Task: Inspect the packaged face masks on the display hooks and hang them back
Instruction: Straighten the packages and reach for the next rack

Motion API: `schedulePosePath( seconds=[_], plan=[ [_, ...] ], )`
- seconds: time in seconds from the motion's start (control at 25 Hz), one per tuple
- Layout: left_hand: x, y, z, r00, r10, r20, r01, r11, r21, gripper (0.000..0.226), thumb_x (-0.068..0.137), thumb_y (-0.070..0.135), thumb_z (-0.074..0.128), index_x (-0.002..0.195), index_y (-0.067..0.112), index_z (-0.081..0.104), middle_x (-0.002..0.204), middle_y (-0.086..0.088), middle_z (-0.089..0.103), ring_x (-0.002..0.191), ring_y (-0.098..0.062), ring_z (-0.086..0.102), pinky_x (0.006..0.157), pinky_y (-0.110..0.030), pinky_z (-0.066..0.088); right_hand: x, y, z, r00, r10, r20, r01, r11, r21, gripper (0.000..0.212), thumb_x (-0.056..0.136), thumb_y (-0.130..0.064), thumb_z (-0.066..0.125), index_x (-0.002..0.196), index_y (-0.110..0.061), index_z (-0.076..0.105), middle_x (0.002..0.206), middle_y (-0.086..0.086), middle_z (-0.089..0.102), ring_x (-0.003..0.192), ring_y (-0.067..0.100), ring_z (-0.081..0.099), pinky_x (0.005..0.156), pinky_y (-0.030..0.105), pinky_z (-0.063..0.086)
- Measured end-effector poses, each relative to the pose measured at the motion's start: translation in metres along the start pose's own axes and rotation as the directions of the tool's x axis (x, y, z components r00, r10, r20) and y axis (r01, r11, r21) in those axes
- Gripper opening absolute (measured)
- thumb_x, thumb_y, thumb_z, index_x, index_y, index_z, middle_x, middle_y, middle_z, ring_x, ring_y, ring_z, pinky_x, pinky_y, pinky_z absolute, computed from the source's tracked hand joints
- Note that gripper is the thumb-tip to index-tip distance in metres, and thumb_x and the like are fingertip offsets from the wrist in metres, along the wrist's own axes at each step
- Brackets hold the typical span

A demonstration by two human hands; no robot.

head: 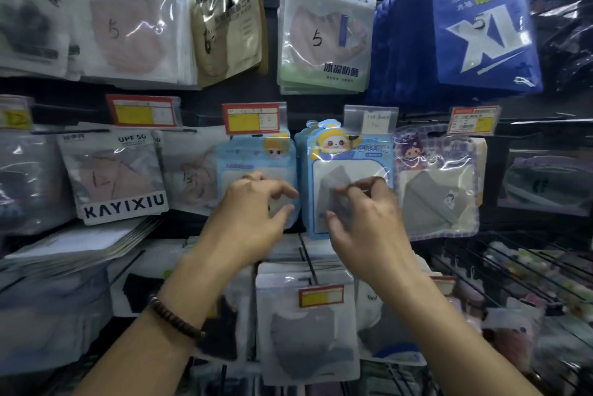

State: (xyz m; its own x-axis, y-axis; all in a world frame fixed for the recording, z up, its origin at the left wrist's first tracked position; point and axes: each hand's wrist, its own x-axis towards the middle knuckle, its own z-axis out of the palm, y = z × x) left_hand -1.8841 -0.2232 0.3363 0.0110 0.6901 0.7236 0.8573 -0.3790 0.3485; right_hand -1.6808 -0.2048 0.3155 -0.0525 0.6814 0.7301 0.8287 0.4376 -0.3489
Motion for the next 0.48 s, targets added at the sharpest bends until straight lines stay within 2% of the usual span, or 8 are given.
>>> schedulePosePath(
  seconds=[0.12,0.24,0.36,0.48],
  plan=[
    [-0.026,-0.032,-0.041,0.992,-0.032,0.124,0.021,0.996,0.091,0.017,0.099,0.031,0.072,0.113,0.04,0.077,0.101,0.022,0.067,0.09,0.004,0.063,0.085,-0.027,0.057,-0.019,-0.035,0.015,0.996,-0.079,0.042,0.076,0.995,0.066,0.037,0.096,-0.038,0.068,0.127,-0.018,0.072,0.114,0.004,0.058,0.113,0.029,0.059,0.097,0.043,0.053],
    [-0.05,-0.07,-0.075,0.968,-0.137,0.21,0.102,0.98,0.171,0.014,0.099,0.035,0.073,0.108,0.044,0.077,0.097,0.023,0.07,0.086,0.005,0.064,0.079,-0.022,0.055,-0.037,-0.068,0.034,0.984,-0.143,0.108,0.125,0.979,0.162,0.029,0.097,-0.038,0.069,0.12,-0.02,0.075,0.106,-0.001,0.064,0.107,0.022,0.063,0.093,0.038,0.053],
    [-0.071,-0.105,-0.104,0.95,-0.258,0.177,0.216,0.951,0.223,0.011,0.097,0.036,0.075,0.102,0.046,0.077,0.091,0.023,0.072,0.082,0.003,0.067,0.075,-0.023,0.056,-0.047,-0.099,0.062,0.95,-0.215,0.226,0.143,0.944,0.299,0.031,0.099,-0.044,0.066,0.124,-0.028,0.073,0.113,-0.007,0.065,0.111,0.015,0.062,0.095,0.034,0.054],
    [-0.091,-0.137,-0.129,0.922,-0.364,0.132,0.303,0.891,0.339,0.016,0.095,0.027,0.078,0.102,0.042,0.078,0.09,0.021,0.072,0.083,0.003,0.067,0.08,-0.027,0.059,-0.043,-0.126,0.089,0.879,-0.316,0.357,0.177,0.912,0.37,0.037,0.102,-0.046,0.061,0.135,-0.032,0.068,0.128,-0.009,0.063,0.124,0.011,0.058,0.103,0.032,0.05]
  ],
)
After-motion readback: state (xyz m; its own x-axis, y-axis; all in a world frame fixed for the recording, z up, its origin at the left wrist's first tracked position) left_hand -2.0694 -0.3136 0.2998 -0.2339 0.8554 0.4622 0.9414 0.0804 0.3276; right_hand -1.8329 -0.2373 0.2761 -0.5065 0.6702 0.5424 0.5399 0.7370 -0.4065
